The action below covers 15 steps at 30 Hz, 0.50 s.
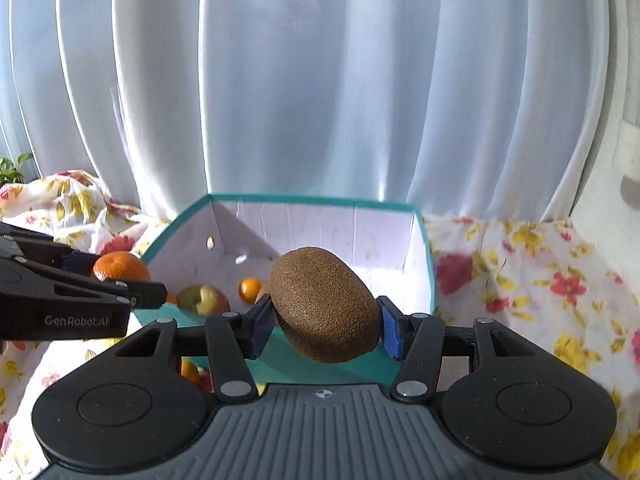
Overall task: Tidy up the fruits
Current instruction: 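Carry the mandarin and kiwi over the box and lower them inside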
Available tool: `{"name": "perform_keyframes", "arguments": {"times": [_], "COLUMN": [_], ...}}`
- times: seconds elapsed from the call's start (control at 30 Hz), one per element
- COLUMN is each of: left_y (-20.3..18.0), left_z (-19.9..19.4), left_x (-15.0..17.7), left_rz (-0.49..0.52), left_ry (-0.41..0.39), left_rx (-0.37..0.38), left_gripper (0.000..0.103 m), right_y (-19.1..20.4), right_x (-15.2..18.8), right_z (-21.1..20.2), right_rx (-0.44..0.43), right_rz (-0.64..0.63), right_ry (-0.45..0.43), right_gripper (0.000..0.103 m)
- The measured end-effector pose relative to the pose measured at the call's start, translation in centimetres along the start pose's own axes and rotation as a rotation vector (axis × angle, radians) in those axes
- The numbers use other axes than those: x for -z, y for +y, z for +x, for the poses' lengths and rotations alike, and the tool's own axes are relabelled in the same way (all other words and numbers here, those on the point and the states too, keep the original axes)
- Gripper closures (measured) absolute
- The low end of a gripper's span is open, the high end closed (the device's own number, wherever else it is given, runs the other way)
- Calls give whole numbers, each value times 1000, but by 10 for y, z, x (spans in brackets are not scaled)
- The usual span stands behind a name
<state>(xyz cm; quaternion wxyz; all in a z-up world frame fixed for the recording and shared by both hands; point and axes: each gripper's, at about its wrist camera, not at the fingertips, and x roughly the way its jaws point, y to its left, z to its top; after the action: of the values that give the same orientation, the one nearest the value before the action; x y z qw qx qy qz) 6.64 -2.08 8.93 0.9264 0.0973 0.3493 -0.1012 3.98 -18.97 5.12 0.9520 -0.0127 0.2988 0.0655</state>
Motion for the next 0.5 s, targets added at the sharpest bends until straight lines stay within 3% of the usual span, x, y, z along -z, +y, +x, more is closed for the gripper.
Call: {"name": "perform_keyframes", "arguments": {"times": [0.07, 0.27, 0.37, 0.5], "left_y": [2, 14, 14, 14], "left_z": [-13, -22, -15, 6], "left_x": [-27, -88, -89, -78], "left_rz": [-9, -90, -92, -96], "left_ry": [-47, -51, -51, 8], "left_rx": [-11, 5, -29, -43], "left_gripper": [53, 53, 53, 53], "right_y": [-4, -21, -25, -20], "right_x": [-24, -89, -104, -101], "right_z": [-5, -17, -18, -5], "right_rx": [3, -17, -18, -25], "right_rz": [-17, 26, 32, -6], "right_ry": [-21, -48, -54, 6], "right_gripper": [49, 49, 49, 49]}}
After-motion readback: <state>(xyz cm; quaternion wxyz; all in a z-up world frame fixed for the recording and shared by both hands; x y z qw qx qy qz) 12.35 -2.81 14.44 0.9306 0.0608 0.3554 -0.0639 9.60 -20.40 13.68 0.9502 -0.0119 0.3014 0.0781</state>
